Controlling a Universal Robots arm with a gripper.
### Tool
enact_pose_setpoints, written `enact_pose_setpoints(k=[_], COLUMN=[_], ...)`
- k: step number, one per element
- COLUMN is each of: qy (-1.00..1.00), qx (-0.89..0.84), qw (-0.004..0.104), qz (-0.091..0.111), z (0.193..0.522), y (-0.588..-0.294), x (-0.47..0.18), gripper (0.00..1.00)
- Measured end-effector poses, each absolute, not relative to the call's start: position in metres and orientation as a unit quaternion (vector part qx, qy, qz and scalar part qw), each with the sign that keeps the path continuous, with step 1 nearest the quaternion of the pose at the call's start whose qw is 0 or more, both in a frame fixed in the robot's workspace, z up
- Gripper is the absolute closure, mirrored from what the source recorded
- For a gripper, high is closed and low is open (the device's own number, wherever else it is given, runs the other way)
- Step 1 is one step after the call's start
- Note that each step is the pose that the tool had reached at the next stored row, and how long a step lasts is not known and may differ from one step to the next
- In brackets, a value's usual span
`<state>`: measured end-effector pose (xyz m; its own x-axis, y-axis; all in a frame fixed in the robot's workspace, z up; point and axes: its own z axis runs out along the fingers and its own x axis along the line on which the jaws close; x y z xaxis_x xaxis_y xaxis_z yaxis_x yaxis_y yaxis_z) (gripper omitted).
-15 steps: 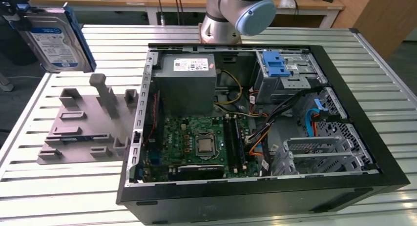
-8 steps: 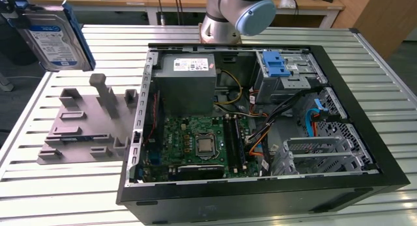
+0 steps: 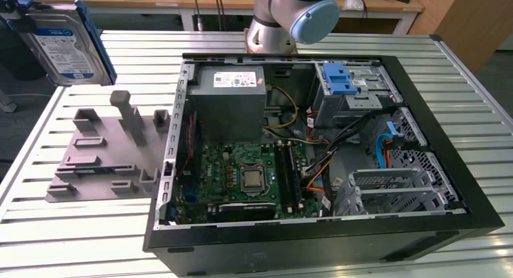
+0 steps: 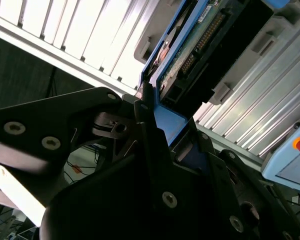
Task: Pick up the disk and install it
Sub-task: 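Pick up the disk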
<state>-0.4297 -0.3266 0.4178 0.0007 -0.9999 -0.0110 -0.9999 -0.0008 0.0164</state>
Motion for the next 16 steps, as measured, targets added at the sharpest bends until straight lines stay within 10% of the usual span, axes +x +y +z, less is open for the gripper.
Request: enact_pose_setpoints(k=[16], qy=[-0.707], qx=[0.707], qw=[0.002], qz=[-0.01], z=[0.427], y=[-0.3266], x=[-0.4297], gripper=[0.64])
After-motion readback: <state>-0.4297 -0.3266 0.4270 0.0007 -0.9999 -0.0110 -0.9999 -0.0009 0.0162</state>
